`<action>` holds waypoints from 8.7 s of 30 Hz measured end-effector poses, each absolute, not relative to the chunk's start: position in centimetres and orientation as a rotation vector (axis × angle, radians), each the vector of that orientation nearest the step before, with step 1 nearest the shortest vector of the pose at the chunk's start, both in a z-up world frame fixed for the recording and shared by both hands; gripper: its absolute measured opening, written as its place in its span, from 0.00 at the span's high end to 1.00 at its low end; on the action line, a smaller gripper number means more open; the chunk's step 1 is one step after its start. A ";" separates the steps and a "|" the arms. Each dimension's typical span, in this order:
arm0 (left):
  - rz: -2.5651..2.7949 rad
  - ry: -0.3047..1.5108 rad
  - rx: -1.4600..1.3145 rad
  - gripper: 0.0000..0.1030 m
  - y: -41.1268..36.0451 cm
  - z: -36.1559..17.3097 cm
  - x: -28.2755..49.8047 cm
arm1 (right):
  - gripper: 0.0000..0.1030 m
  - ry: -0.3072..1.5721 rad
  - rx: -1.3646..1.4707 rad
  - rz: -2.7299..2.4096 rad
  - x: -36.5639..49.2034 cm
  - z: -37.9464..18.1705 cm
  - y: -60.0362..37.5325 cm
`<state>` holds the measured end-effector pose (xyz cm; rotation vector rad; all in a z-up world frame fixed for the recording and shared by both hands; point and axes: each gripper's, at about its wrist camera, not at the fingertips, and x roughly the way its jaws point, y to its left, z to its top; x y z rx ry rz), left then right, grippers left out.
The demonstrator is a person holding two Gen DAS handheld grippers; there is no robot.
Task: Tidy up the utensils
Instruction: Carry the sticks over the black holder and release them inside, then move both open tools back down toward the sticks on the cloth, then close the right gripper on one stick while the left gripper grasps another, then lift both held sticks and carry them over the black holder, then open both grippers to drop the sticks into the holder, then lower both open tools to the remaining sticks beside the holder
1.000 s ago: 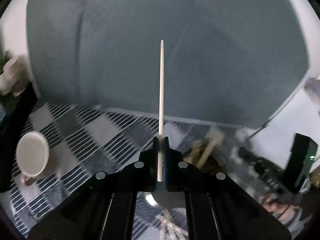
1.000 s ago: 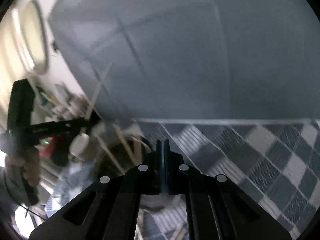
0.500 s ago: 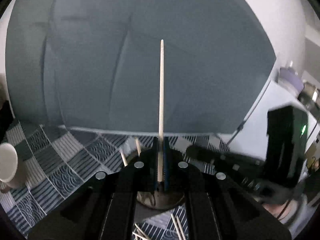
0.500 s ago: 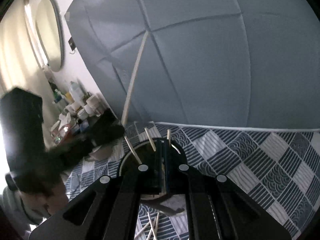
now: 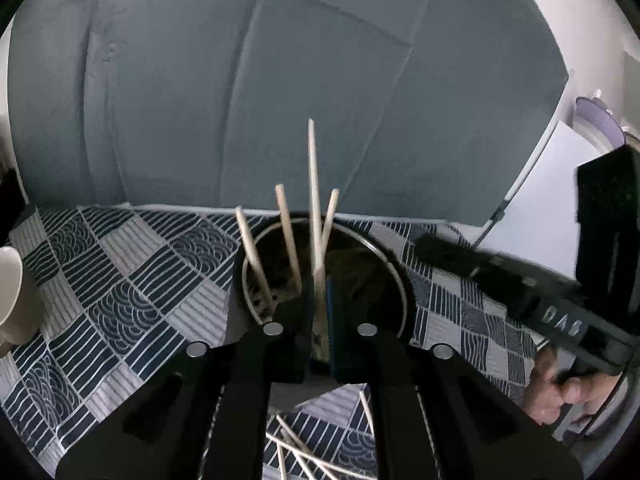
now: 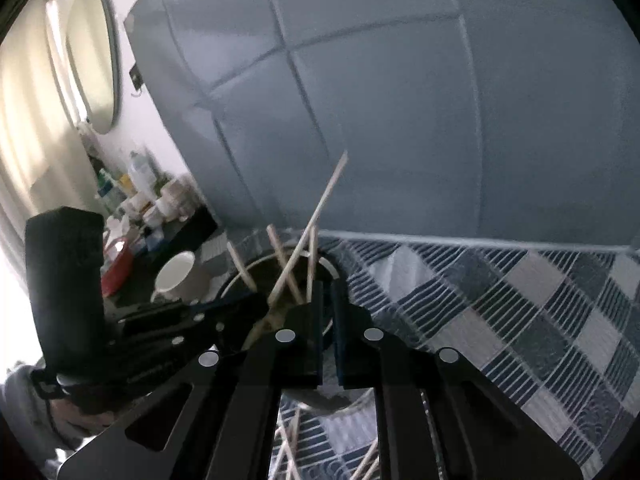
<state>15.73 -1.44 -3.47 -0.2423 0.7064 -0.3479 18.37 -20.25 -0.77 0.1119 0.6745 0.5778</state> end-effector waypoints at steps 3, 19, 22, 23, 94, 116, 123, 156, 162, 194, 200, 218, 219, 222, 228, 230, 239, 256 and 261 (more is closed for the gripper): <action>-0.350 0.671 -0.235 0.66 -1.2 -2.9 15.1 | 0.82 0.628 0.142 0.541 18.2 -0.2 -21.4; -0.074 0.665 -0.428 0.06 9.4 -3.1 14.0 | 0.12 0.693 0.319 0.226 19.6 -2.9 -27.1; -0.019 0.740 -0.447 0.06 11.2 -5.3 13.4 | 0.12 0.764 0.336 0.188 19.9 -4.7 -27.9; -0.002 0.765 -0.452 0.06 11.5 -6.1 13.1 | 0.12 0.781 0.341 0.181 19.9 -5.2 -28.1; -0.197 1.115 0.141 0.04 0.7 -17.2 4.8 | 0.45 1.162 -0.137 0.230 10.7 -17.1 -24.1; -0.173 1.126 0.075 0.94 7.4 -16.0 3.2 | 0.96 1.193 -0.116 0.122 9.4 -16.7 -28.8; -0.153 1.157 -0.093 0.95 9.7 -16.1 2.5 | 0.96 1.158 0.009 0.090 8.7 -15.8 -31.3; -0.313 0.618 -0.222 0.95 3.5 6.0 15.0 | 0.95 0.522 0.131 0.403 17.2 10.5 -21.1; -0.319 0.583 -0.234 0.95 2.1 5.4 17.0 | 0.95 0.580 0.115 0.384 20.3 9.0 -19.4; -0.335 0.481 -0.197 0.91 -0.6 -1.0 16.3 | 0.92 0.518 0.286 0.518 21.7 0.4 -19.7; -0.281 0.451 -0.211 0.65 0.6 0.1 15.0 | 0.61 0.508 0.307 0.468 20.9 1.5 -21.3; -0.038 0.493 -0.250 0.06 5.5 -0.8 10.4 | 0.15 0.629 0.297 0.300 18.3 0.7 -23.7; -0.029 0.506 -0.241 0.06 5.5 -1.3 10.2 | 0.15 0.644 0.299 0.292 18.2 0.2 -23.9; -0.028 0.555 -0.223 0.06 5.5 -2.4 10.0 | 0.15 0.682 0.297 0.272 17.7 -1.1 -24.3; -0.070 0.672 -0.181 0.06 3.7 -6.1 8.8 | 0.15 0.785 0.258 0.245 16.4 -4.8 -24.2; -0.089 0.708 -0.163 0.06 3.0 -7.3 8.4 | 0.15 0.814 0.236 0.253 15.8 -5.9 -23.8; -0.173 0.858 0.062 0.06 -0.6 -12.8 6.0 | 0.15 0.945 0.059 0.313 12.2 -11.2 -22.0; -0.273 1.008 0.093 0.06 -3.6 -16.3 5.2 | 0.15 1.010 -0.107 0.389 7.0 -15.2 -21.8; -0.270 1.033 0.099 0.06 -3.6 -16.9 5.3 | 0.16 1.010 -0.157 0.416 6.5 -15.3 -21.1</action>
